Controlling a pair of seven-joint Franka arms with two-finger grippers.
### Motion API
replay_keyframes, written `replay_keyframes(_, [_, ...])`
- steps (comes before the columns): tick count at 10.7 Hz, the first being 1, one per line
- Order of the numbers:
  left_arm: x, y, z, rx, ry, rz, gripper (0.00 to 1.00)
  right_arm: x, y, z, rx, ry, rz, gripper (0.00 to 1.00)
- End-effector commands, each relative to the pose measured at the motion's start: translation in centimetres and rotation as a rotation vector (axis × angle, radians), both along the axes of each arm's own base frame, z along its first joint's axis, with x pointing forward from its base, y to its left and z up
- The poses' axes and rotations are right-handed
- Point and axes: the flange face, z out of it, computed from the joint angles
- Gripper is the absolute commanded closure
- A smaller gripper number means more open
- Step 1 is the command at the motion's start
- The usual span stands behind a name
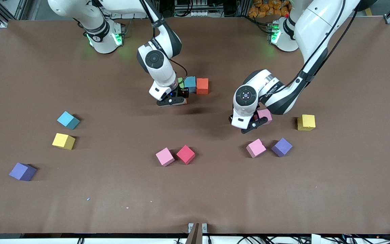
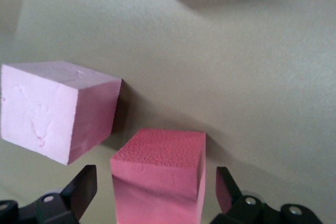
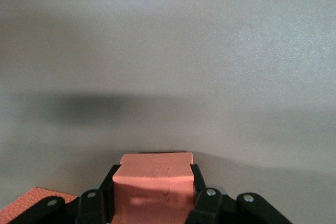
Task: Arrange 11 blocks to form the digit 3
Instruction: 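Place the orange block below the row while the left gripper lifts pink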
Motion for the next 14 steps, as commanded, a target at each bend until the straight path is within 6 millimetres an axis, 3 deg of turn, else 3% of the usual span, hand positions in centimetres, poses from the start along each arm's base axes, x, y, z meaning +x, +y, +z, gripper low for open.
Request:
replay_keyframes(1, [-0.4,-0.5,-1.3,-0.019,0.004,-0.04,0.0,-1.1,-0.7,0.1,0.006,-0.009,-0.02,0.78])
replay_keyframes(4, [-0.7,-0.8,-1.9,-0.024,-0.002,-0.066,0.0,-1.2,-0.9,-0.2,0.006,-0.015,-0.021,0.77])
replay_keyframes(5, [-0.6,-0.9,-1.7,-0.026,-0.005,-0.068,0.1,-1.3,-0.8,-0.2,0.006,-0.015,-0.019,0.77])
replay_keyframes(10, [-0.2,-1.0,-1.2,-0.033,-0.015,-0.075,0.93,-1.8,-0.3,-0.4,0.008,-0.021,-0.021,0.77])
replay_keyframes(11, [-0.1,-1.1,-1.0,-0.034,-0.018,-0.073,0.99,-1.7,-0.3,-0.5,0.011,-0.027,-0.022,0.77])
replay_keyframes(12, [0.0,-1.1,-0.7,-0.038,-0.021,-0.066,1.0,-1.8,-0.3,-0.8,0.009,-0.03,-0.021,0.77])
replay_keyframes(13, [0.1,-0.9,-0.7,-0.038,-0.021,-0.061,1.0,-1.8,-0.3,-0.9,0.007,-0.029,-0.02,0.72])
replay_keyframes(14, [0.4,-0.8,-0.4,-0.04,-0.027,-0.057,1.0,-1.8,-0.3,-1.0,0.005,-0.027,-0.02,0.59])
